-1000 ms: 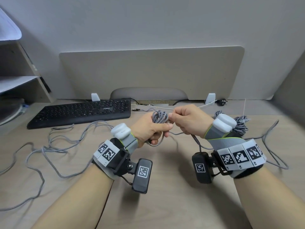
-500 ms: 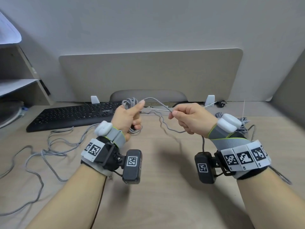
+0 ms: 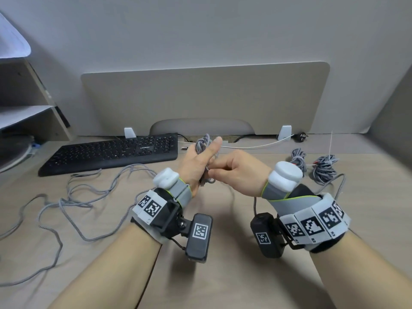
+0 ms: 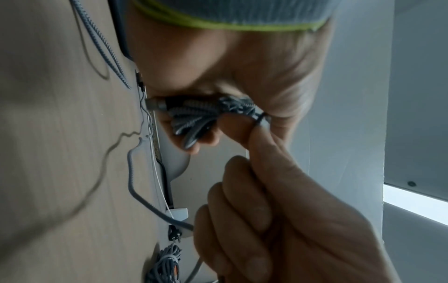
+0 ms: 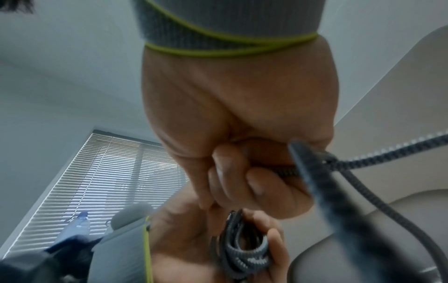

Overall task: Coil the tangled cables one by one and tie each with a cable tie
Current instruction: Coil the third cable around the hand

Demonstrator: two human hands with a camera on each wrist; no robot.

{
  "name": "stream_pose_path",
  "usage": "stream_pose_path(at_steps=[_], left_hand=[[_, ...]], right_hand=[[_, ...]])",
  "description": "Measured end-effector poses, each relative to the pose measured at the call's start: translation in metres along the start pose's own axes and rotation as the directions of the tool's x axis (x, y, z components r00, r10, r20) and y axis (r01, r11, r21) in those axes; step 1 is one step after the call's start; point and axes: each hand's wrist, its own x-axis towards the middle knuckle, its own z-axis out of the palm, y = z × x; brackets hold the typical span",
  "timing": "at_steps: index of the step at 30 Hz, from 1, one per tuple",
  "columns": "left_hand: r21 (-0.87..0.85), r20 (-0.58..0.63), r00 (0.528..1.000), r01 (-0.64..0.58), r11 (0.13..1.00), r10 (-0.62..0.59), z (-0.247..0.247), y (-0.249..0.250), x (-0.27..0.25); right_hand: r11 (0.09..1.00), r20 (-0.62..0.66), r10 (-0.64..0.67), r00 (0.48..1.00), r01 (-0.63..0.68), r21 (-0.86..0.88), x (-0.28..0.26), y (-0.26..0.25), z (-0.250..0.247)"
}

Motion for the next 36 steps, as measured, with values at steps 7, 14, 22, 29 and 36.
stream_pose_path(at_steps=[7,14,22,29,36], left_hand=[[-0.144,-0.221,0.973,-0.092,0.985,0.058,-0.02,0.015,0.01],[-0.394,-0.145,0.989,-0.067,0.917,0.01,-0.064,0.05,0.014],[0.142,0.102,0.994,0.01,0.99,-0.025,-0.027,0.036,-0.003],[0.345,0.282,0.952,0.017,0.939,-0.121,-0.011,0.015,-0.01],[0.293,0.154,0.988,-0.038,0.955,-0.008,-0.009,0.009,-0.003]], right_hand=[[0.999,-0.021,0.035,0.999,-0.035,-0.024,0.002,-0.001,0.006],[0.984,-0.001,0.178,0.984,-0.178,-0.027,0.003,0.017,-0.006],[0.962,-0.076,0.268,0.96,-0.271,-0.028,-0.001,0.027,-0.018],[0.968,-0.117,0.25,0.961,-0.246,0.046,-0.001,0.028,-0.024],[0.959,-0.117,0.249,0.961,-0.228,0.167,-0.003,0.029,-0.029]])
